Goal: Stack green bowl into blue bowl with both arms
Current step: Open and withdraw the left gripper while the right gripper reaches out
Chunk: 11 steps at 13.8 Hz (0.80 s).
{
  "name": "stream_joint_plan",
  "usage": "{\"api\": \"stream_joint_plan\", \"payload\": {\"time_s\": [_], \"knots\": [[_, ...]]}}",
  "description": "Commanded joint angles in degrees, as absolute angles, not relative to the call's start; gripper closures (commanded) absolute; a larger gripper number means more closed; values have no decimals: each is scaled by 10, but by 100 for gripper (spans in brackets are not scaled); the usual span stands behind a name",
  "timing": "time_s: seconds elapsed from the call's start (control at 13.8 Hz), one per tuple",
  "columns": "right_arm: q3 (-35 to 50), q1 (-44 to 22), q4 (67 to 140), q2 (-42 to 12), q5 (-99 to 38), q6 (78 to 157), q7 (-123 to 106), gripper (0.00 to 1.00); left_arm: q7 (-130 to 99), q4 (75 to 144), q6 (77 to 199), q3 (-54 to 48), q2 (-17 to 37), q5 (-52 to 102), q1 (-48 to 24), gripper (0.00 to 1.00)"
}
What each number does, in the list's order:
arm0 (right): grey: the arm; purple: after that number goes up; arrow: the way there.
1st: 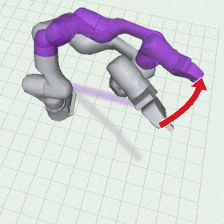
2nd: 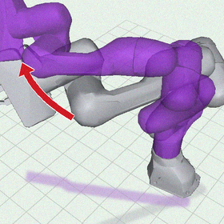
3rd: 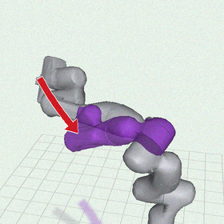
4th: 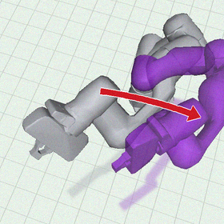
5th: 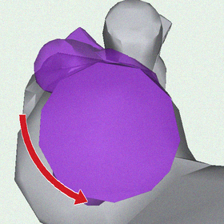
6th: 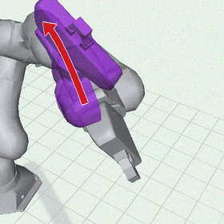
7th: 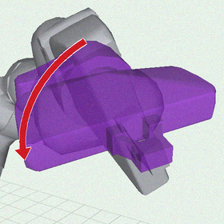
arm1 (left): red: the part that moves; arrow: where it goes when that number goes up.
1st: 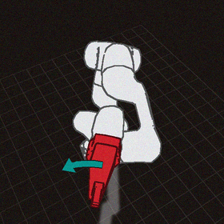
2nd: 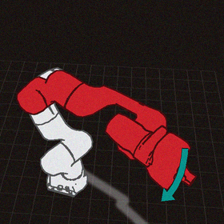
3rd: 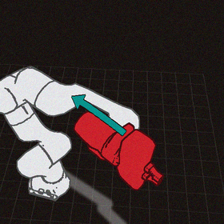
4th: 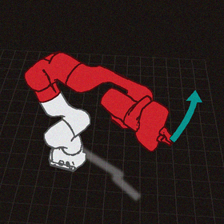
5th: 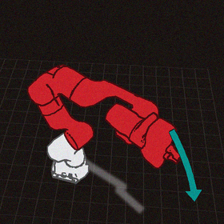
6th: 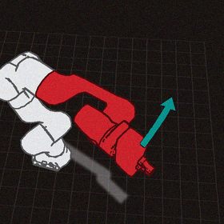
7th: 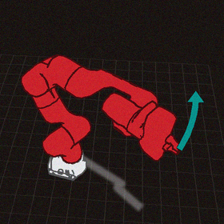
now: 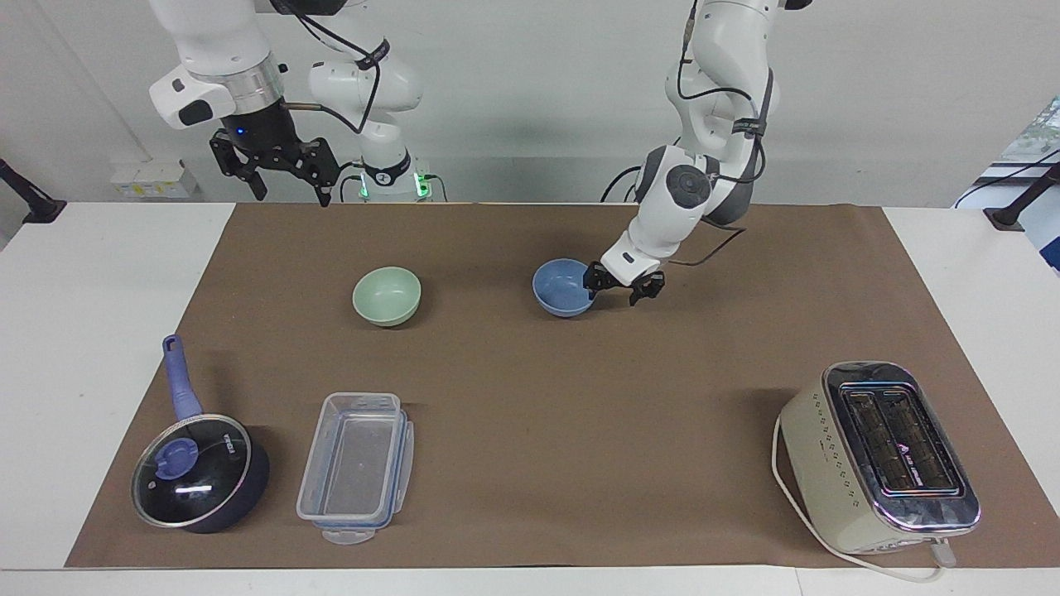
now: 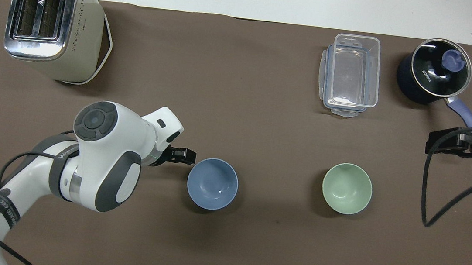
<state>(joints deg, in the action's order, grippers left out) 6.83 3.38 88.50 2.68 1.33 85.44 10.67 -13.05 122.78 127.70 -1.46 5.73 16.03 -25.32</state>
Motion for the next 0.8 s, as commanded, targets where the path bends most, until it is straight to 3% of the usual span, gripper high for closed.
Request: {"api": "stream_joint_plan", "payload": {"time_s": [0.0,0.44,0.73], "knots": [[69,40,883,26,12,846,91,0,-131,1204,1247,-18,52,147,-223,0],[70,40,882,25,11,849,90,0,-120,1157,1176,-18,1,91,-129,0],[70,40,896,28,-10,870,86,0,-71,1087,1125,-18,11,83,-81,0]]}}
